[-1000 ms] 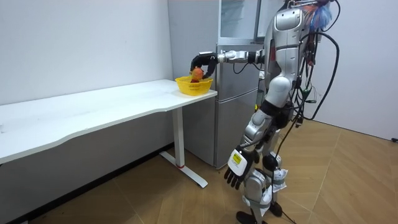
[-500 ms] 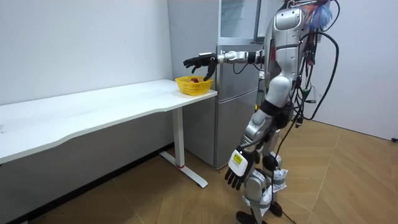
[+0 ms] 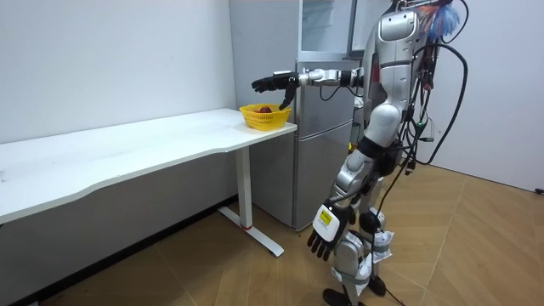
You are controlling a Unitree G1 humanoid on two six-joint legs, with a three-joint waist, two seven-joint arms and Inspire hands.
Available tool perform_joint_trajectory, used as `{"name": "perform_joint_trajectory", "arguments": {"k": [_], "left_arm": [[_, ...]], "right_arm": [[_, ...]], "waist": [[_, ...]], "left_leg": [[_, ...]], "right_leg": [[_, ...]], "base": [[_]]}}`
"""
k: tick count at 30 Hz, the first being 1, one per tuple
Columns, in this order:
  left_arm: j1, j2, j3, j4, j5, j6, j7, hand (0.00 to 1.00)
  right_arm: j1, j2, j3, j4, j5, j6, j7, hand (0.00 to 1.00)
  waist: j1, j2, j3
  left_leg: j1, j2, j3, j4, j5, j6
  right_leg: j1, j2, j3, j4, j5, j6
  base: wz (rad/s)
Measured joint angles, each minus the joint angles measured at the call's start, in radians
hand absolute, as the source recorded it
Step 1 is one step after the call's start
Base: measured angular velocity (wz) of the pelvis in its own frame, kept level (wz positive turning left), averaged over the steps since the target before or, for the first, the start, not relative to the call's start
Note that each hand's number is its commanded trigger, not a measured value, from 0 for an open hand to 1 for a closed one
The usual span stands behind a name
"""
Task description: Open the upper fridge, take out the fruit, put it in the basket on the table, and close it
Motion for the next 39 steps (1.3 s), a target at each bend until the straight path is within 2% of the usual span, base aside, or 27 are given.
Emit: {"name": "perform_joint_trajectory", "arguments": {"k": [15,22,26,28,31,34,36,39], "left_arm": [[-0.008,0.0,0.0,0.012,-0.002,-0.002,0.031,0.0],[-0.004,0.0,-0.001,0.012,-0.002,-0.006,0.048,0.0],[-0.004,-0.001,-0.002,0.012,-0.002,-0.011,0.049,0.0],[-0.004,-0.002,-0.002,0.012,-0.006,-0.018,0.05,0.0],[-0.002,-0.01,-0.019,0.012,-0.013,-0.02,0.07,0.0],[0.002,-0.018,-0.022,0.012,-0.013,-0.024,0.086,0.0],[0.009,-0.019,-0.022,0.012,-0.013,-0.034,0.088,0.0],[0.012,-0.023,-0.028,0.012,-0.013,-0.044,0.095,0.0]], "right_arm": [[0.0,0.017,0.0,-0.001,0.006,-0.003,-0.022,0.0],[0.0,0.02,-0.001,-0.056,0.102,-0.004,-0.037,0.0],[0.005,0.062,-0.001,-0.067,0.102,-0.014,-0.046,0.0],[0.021,0.078,-0.001,-0.091,0.106,-0.015,-0.047,0.0],[0.104,0.082,0.002,-0.184,0.156,-0.021,-0.075,0.0],[0.152,0.083,0.005,-0.231,0.184,-0.022,-0.084,0.0],[0.217,0.083,0.008,-0.289,0.183,-0.028,-0.086,0.0],[0.26,0.083,0.008,-0.31,0.179,-0.033,-0.086,0.0]], "waist": [[-0.009,0.008,0.0005],[-0.031,0.015,-0.0007],[-0.049,0.027,-0.0092],[-0.055,0.034,-0.0115],[-0.06,0.051,-0.0211],[-0.061,0.062,-0.0189],[-0.082,0.072,-0.0192],[-0.11,0.079,-0.0188]], "left_leg": [[-0.003,0.0,0.001,0.003,0.0,0.0],[0.0,0.001,0.004,0.003,0.0,0.0],[0.002,0.001,0.007,0.002,0.0,0.0],[0.001,0.001,0.008,0.002,0.0,0.0],[0.005,0.001,0.013,0.001,0.0,0.001],[0.013,0.002,0.031,-0.011,0.002,0.003],[0.016,0.002,0.034,-0.011,0.002,0.003],[0.021,0.005,0.051,-0.014,0.002,0.003]], "right_leg": [[-0.001,0.0,0.001,0.001,0.0,0.0],[-0.001,0.0,0.003,0.001,0.0,0.0],[-0.001,-0.001,0.006,0.001,0.0,0.0],[0.0,-0.001,0.005,0.001,0.0,0.0],[-0.002,-0.002,0.013,0.001,0.0,0.0],[-0.002,-0.002,0.031,0.001,0.0,0.0],[-0.001,-0.002,0.033,0.003,0.0,0.0],[-0.003,0.001,0.058,0.002,0.0,0.0]], "base": [[0.0],[0.0],[0.0],[0.0],[-0.03],[-0.16],[-0.09],[-0.13]]}}
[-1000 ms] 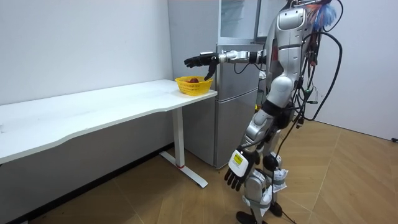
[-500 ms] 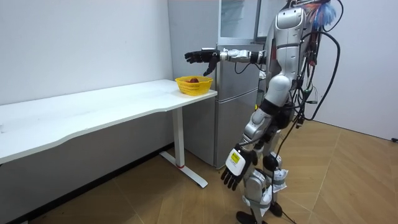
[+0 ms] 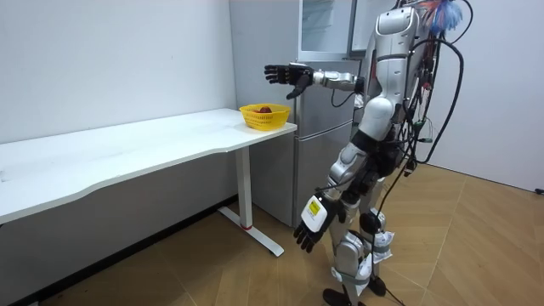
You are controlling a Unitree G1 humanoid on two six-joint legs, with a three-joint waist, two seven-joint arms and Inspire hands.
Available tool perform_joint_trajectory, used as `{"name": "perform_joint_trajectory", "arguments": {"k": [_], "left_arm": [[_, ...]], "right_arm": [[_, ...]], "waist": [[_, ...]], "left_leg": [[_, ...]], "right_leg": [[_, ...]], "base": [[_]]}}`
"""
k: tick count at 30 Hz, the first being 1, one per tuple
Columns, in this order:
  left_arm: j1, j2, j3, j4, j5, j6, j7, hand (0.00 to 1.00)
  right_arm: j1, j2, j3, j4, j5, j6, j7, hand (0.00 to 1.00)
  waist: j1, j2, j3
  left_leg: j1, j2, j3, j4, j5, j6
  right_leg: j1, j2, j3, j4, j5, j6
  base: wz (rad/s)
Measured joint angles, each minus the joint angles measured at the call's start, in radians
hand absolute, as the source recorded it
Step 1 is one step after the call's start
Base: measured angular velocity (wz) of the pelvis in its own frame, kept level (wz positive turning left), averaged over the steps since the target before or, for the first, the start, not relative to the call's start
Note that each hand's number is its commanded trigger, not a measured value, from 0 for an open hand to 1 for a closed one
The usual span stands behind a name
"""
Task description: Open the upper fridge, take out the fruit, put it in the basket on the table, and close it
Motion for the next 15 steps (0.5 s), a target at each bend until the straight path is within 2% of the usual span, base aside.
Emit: {"name": "perform_joint_trajectory", "arguments": {"k": [4,5,9,13,15], "left_arm": [[0.006,-0.011,0.005,0.0,0.001,-0.015,0.02,0.0],[0.006,-0.015,0.007,0.0,0.0,-0.019,0.026,0.0],[0.008,-0.017,0.007,0.033,-0.008,-0.039,0.046,0.0],[0.002,-0.026,0.007,0.082,-0.039,-0.055,0.067,0.0],[0.002,-0.026,0.007,0.091,-0.039,-0.059,0.067,0.0]], "right_arm": [[0.059,-0.002,-0.028,-0.043,-0.012,-0.011,-0.003,0.0],[0.074,-0.003,-0.035,-0.059,-0.018,-0.016,-0.014,0.0],[0.161,-0.002,-0.058,-0.066,-0.02,-0.062,-0.038,0.0],[0.243,-0.001,-0.06,-0.077,-0.043,-0.084,-0.059,0.0],[0.253,-0.002,-0.064,-0.085,-0.059,-0.088,-0.067,0.0]], "waist": [[-0.031,0.007,-0.0028],[-0.035,0.008,-0.0039],[-0.073,0.011,-0.0055],[-0.086,0.019,-0.005],[-0.088,0.023,-0.0037]], "left_leg": [[-0.001,0.003,0.017,0.0,0.0,0.0],[-0.001,0.007,0.036,-0.002,0.0,0.0],[0.0,0.01,0.05,-0.007,0.0,0.0],[0.001,0.013,0.067,-0.009,-0.001,0.0],[0.0,0.017,0.082,-0.009,-0.001,0.0]], "right_leg": [[-0.007,0.002,0.014,0.001,0.002,0.001],[-0.019,0.003,0.026,0.012,0.002,0.0],[-0.029,0.005,0.041,0.015,0.005,-0.001],[-0.039,0.008,0.062,0.017,0.01,-0.001],[-0.048,0.01,0.078,0.02,0.013,-0.002]], "base": [[-0.14],[-0.26],[-0.15],[-0.16],[-0.22]]}}
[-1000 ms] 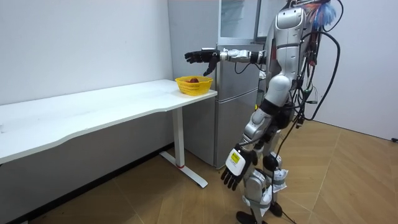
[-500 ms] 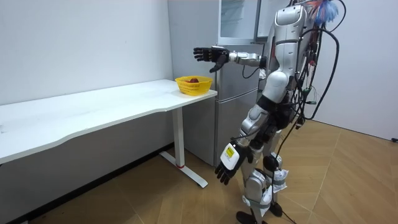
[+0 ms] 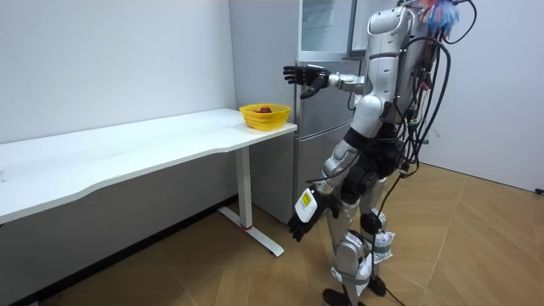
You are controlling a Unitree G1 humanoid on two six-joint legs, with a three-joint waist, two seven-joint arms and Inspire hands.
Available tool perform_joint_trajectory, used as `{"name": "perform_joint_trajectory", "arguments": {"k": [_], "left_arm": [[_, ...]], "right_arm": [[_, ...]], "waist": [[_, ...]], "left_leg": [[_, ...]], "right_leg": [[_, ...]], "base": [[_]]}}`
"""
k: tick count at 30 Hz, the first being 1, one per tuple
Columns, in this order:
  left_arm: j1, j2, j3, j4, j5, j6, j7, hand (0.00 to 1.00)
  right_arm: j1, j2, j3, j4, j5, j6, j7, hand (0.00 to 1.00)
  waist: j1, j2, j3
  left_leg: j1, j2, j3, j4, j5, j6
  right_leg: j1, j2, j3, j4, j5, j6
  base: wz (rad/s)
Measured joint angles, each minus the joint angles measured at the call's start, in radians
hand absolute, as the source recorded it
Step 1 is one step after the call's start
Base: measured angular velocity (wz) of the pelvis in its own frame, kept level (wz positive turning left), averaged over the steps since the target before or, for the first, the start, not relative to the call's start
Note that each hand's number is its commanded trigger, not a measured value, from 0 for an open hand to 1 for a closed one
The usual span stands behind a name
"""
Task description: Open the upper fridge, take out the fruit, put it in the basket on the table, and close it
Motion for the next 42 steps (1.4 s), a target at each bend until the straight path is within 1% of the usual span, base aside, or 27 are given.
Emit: {"name": "perform_joint_trajectory", "arguments": {"k": [2,4,7,10,12,13,17,18,20,21,22,23,25,26,27,30,33,34,36,37,38,39,40,42], "left_arm": [[0.001,-0.001,0.0,0.005,0.0,-0.007,0.0,0.0],[0.007,-0.002,-0.002,0.005,0.0,-0.015,0.001,0.0],[0.011,-0.003,-0.021,0.004,0.0,-0.024,0.012,0.0],[0.021,-0.003,-0.022,0.002,-0.002,-0.029,0.014,0.0],[0.031,-0.002,-0.023,0.002,-0.041,-0.028,0.014,0.0],[0.035,0.0,-0.031,0.002,-0.061,-0.028,0.015,0.0],[0.042,0.002,-0.042,0.004,-0.085,-0.028,0.015,0.0],[0.042,0.002,-0.042,0.004,-0.087,-0.028,0.015,0.0],[0.041,0.002,-0.042,0.004,-0.086,-0.028,0.015,0.0],[0.042,0.002,-0.042,0.003,-0.087,-0.028,0.015,0.0],[0.042,0.002,-0.043,0.003,-0.09,-0.028,0.015,0.0],[0.04,0.002,-0.046,0.003,-0.104,-0.028,0.015,0.0],[0.038,0.0,-0.06,0.003,-0.121,-0.029,0.015,0.0],[0.038,0.0,-0.06,0.003,-0.131,-0.029,0.014,0.0],[0.037,0.0,-0.06,0.003,-0.14,-0.029,0.014,0.0],[0.036,0.004,-0.059,-0.012,-0.158,-0.039,0.014,0.0],[0.037,0.01,-0.059,-0.025,-0.158,-0.053,0.019,0.0],[0.038,0.012,-0.059,-0.025,-0.159,-0.054,0.022,0.0],[0.043,0.018,-0.059,-0.025,-0.183,-0.056,0.038,0.0],[0.045,0.019,-0.059,-0.026,-0.188,-0.056,0.039,0.0],[0.045,0.021,-0.06,-0.026,-0.192,-0.056,0.041,0.0],[0.045,0.022,-0.061,-0.027,-0.193,-0.056,0.042,0.0],[0.045,0.023,-0.061,-0.027,-0.194,-0.056,0.042,0.0],[0.044,0.025,-0.06,-0.027,-0.194,-0.057,0.042,0.0]], "right_arm": [[0.006,0.0,-0.001,-0.026,-0.02,-0.002,-0.011,0.0],[0.015,0.001,-0.006,-0.049,-0.043,-0.028,-0.039,0.0],[0.015,0.002,-0.006,-0.049,-0.043,-0.046,-0.079,0.0],[0.025,0.002,-0.006,-0.049,-0.042,-0.063,-0.105,0.0],[0.063,0.003,-0.005,-0.049,-0.041,-0.096,-0.141,0.0],[0.08,0.003,-0.003,-0.049,-0.041,-0.105,-0.154,0.0],[0.13,0.005,-0.005,-0.023,-0.041,-0.12,-0.205,0.0],[0.151,0.006,-0.005,0.002,-0.041,-0.124,-0.22,0.0],[0.183,0.006,-0.006,0.028,-0.04,-0.123,-0.238,0.0],[0.201,0.006,-0.007,0.048,-0.038,-0.123,-0.248,0.0],[0.207,0.006,-0.007,0.063,-0.037,-0.124,-0.252,0.0],[0.213,0.006,-0.007,0.101,-0.035,-0.124,-0.257,0.0],[0.218,0.006,-0.015,0.176,-0.018,-0.121,-0.264,0.0],[0.22,0.006,-0.02,0.189,-0.017,-0.121,-0.265,0.0],[0.23,0.007,-0.036,0.198,0.0,-0.121,-0.267,0.0],[0.252,0.012,-0.078,0.198,0.085,-0.123,-0.284,0.0],[0.276,0.014,-0.108,0.212,0.128,-0.124,-0.307,0.0],[0.278,0.016,-0.113,0.221,0.136,-0.126,-0.307,0.0],[0.281,0.025,-0.117,0.285,0.179,-0.126,-0.321,0.0],[0.282,0.026,-0.117,0.304,0.188,-0.127,-0.323,0.0],[0.282,0.032,-0.117,0.35,0.212,-0.126,-0.326,0.0],[0.281,0.038,-0.116,0.39,0.255,-0.124,-0.326,0.0],[0.281,0.039,-0.116,0.428,0.311,-0.124,-0.326,0.0],[0.277,0.039,-0.118,0.499,0.37,-0.122,-0.326,0.0]], "waist": [[0.0,0.007,0.0022],[-0.002,0.012,0.0005],[-0.003,0.013,-0.0001],[-0.009,0.012,-0.0004],[-0.018,0.014,-0.0001],[-0.022,0.015,0.0005],[-0.028,0.024,0.002],[-0.031,0.025,0.0],[-0.034,0.03,-0.0001],[-0.044,0.032,-0.0018],[-0.05,0.036,-0.0007],[-0.057,0.037,-0.0018],[-0.075,0.04,0.0001],[-0.081,0.038,0.0012],[-0.089,0.038,-0.0004],[-0.11,0.034,0.0],[-0.115,0.023,-0.0007],[-0.117,0.021,-0.0007],[-0.125,0.014,-0.0014],[-0.126,0.01,-0.0002],[-0.128,0.01,-0.0016],[-0.13,0.008,-0.0008],[-0.131,0.01,-0.0014],[-0.131,0.009,-0.002]], "left_leg": [[-0.001,0.001,0.009,-0.001,0.0,0.0],[-0.001,0.001,0.013,-0.001,0.0,0.0],[0.001,0.001,0.013,-0.001,0.0,0.0],[0.003,0.002,0.012,-0.002,0.0,0.0],[0.0,0.001,0.007,-0.002,0.0,0.0],[-0.001,0.001,0.007,-0.002,0.0,0.0],[-0.002,0.001,0.007,-0.003,-0.001,0.001],[-0.002,0.001,0.008,-0.002,-0.001,0.001],[-0.002,0.001,0.011,-0.003,-0.001,0.001],[-0.001,0.001,0.012,-0.003,-0.001,0.001],[0.0,0.001,0.013,-0.003,-0.001,0.001],[0.004,0.001,0.019,-0.004,-0.001,0.001],[0.014,0.002,0.033,-0.011,0.0,0.0],[0.014,0.002,0.035,-0.013,0.0,0.0],[0.017,0.001,0.037,-0.017,0.0,0.0],[0.019,-0.002,0.04,-0.021,0.0,0.0],[0.02,-0.002,0.05,-0.027,0.0,0.0],[0.02,-0.002,0.05,-0.028,0.0,0.0],[0.027,-0.002,0.054,-0.035,0.0,0.0],[0.029,-0.002,0.054,-0.038,0.0,0.0],[0.03,-0.003,0.054,-0.041,0.0,0.0],[0.03,-0.004,0.053,-0.044,0.0,0.0],[0.03,-0.005,0.053,-0.044,0.0,0.001],[0.033,-0.005,0.054,-0.043,0.0,0.0]], "right_leg": [[-0.008,0.0,0.006,0.006,0.001,0.0],[-0.013,0.0,0.008,0.01,0.001,0.0],[-0.014,0.0,0.007,0.01,0.001,0.0],[-0.013,0.001,0.007,0.009,0.001,0.0],[-0.011,0.0,0.0,0.008,0.001,0.0],[-0.012,0.0,0.0,0.009,0.001,0.0],[-0.011,0.0,0.002,0.008,0.001,0.0],[-0.011,0.0,0.001,0.008,0.001,0.0],[-0.013,0.0,0.005,0.008,0.0,0.0],[-0.013,0.0,0.006,0.009,0.0,0.0],[-0.014,0.0,0.008,0.009,0.0,0.0],[-0.021,0.001,0.017,0.01,0.0,0.0],[-0.014,0.002,0.031,0.011,0.0,0.0],[-0.013,0.002,0.031,0.011,0.0,0.001],[-0.013,0.002,0.032,0.011,-0.002,0.001],[-0.018,0.001,0.04,0.01,-0.006,0.004],[-0.022,0.008,0.057,0.01,-0.008,0.005],[-0.021,0.009,0.057,0.01,-0.008,0.005],[-0.015,0.009,0.056,0.007,-0.008,0.005],[-0.014,0.009,0.056,0.006,-0.008,0.005],[-0.013,0.01,0.057,0.004,-0.008,0.006],[-0.013,0.01,0.057,0.001,-0.009,0.007],[-0.011,0.01,0.057,-0.005,-0.008,0.008],[-0.01,0.01,0.057,-0.007,-0.008,0.008]], "base": [[-0.18],[-0.07],[0.0],[0.01],[0.07],[0.04],[0.0],[0.0],[-0.05],[-0.06],[-0.08],[-0.16],[-0.19],[-0.1],[-0.06],[-0.03],[-0.08],[-0.04],[0.0],[0.0],[0.0],[0.0],[0.0],[0.0]]}}
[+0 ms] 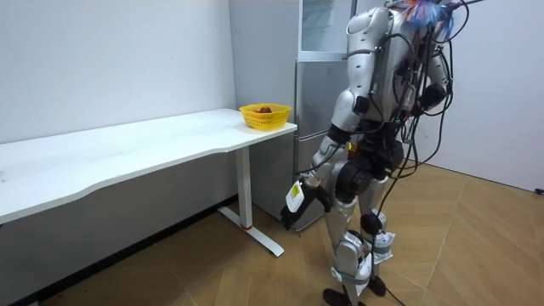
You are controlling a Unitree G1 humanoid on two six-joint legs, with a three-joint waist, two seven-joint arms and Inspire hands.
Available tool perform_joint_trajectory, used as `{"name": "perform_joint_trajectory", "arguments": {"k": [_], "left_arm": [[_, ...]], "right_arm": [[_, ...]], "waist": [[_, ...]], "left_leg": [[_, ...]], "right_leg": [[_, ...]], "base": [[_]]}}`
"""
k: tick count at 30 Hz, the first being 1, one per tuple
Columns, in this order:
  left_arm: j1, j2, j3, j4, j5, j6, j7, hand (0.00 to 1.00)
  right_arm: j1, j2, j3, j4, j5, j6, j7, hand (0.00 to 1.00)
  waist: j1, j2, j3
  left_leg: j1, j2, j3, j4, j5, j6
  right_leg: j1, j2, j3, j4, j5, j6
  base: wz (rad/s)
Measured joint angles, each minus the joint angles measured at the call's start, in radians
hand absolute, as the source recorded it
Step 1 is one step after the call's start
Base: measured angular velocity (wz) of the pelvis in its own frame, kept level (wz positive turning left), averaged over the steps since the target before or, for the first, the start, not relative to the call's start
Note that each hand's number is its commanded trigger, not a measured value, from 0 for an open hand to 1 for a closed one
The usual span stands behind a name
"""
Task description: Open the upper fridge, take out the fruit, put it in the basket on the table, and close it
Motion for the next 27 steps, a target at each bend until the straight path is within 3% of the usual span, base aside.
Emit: {"name": "perform_joint_trajectory", "arguments": {"k": [5,11,18,24,27], "left_arm": [[0.0,0.0,0.0,0.0,-0.001,0.0,0.003,0.0],[0.003,-0.004,0.007,-0.001,-0.001,-0.013,0.023,0.0],[0.048,-0.006,0.081,-0.01,0.0,-0.023,0.023,0.0],[0.091,-0.005,0.184,-0.034,0.008,-0.004,0.024,0.0],[0.105,-0.005,0.223,-0.045,0.01,0.012,0.018,0.0]], "right_arm": [[-0.043,0.0,-0.004,0.186,0.15,0.002,-0.004,0.0],[-0.108,0.03,-0.05,0.467,0.388,0.007,-0.027,0.0],[-0.14,0.039,-0.254,0.671,0.757,0.03,-0.025,0.0],[-0.167,0.042,-0.512,0.715,1.139,0.068,-0.05,0.0],[-0.207,0.042,-0.638,0.746,1.228,0.071,-0.09,0.0]], "waist": [[-0.004,0.001,0.0023],[-0.005,-0.003,0.0051],[-0.027,0.001,0.0012],[-0.068,-0.014,-0.0004],[-0.075,-0.028,-0.0003]], "left_leg": [[0.0,0.0,0.0,-0.013,0.0,-0.001],[0.006,-0.001,-0.011,-0.014,-0.001,-0.002],[0.03,-0.002,-0.021,-0.013,-0.003,-0.006],[0.04,-0.006,-0.037,-0.015,-0.004,-0.006],[0.044,-0.006,-0.031,-0.016,-0.004,-0.007]], "right_leg": [[-0.002,-0.002,-0.002,-0.003,0.0,0.0],[0.015,0.0,-0.003,-0.019,-0.001,0.001],[0.05,-0.001,-0.016,-0.035,-0.003,0.001],[0.059,-0.005,-0.029,-0.032,-0.015,0.001],[0.047,-0.004,-0.023,-0.012,-0.024,-0.001]], "base": [[0.0],[0.06],[0.04],[0.08],[-0.04]]}}
